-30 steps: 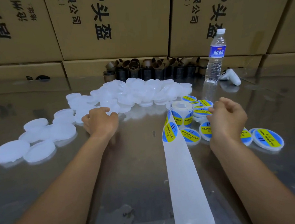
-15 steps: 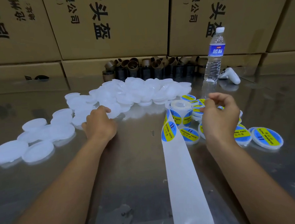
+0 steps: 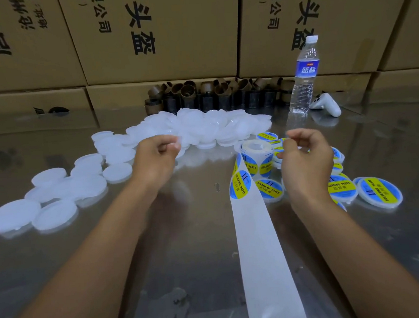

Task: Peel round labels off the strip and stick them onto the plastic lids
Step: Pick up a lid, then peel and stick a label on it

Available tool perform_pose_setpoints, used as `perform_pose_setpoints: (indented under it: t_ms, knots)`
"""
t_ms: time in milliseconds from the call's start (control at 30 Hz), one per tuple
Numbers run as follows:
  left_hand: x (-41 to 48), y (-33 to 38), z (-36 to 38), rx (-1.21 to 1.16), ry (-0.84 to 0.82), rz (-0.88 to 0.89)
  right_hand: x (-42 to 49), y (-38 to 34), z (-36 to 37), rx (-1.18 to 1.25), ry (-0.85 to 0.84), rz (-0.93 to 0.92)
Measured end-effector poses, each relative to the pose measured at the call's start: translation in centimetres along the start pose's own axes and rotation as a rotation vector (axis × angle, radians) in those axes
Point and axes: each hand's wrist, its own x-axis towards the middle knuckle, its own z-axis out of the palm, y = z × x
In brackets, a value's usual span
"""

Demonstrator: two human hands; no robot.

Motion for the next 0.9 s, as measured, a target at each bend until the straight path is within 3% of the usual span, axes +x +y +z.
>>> perform_pose_setpoints:
  t_ms: [133, 233, 533, 900]
  knots:
    - [-1.1, 2.0, 0.6, -0.599, -0.296, -0.076, -0.4, -0.2, 0.1, -0.014, -0.091, -0.028]
    - [-1.4, 2.5, 1.0, -0.805, -0.406, -0.140, -0.9, -0.5, 0.3, 0.002, -0.235, -0.038]
    - [-2.0, 2.4, 1.6, -0.748, -0.635, -0.144, -1.8, -0.9, 0.4, 0.068, -0.597, -0.051]
    - [-3.6, 2.9, 3.1, -0.715, -0.634, -0.164, -1.8, -0.7, 0.4, 0.070, -0.683, -0.005]
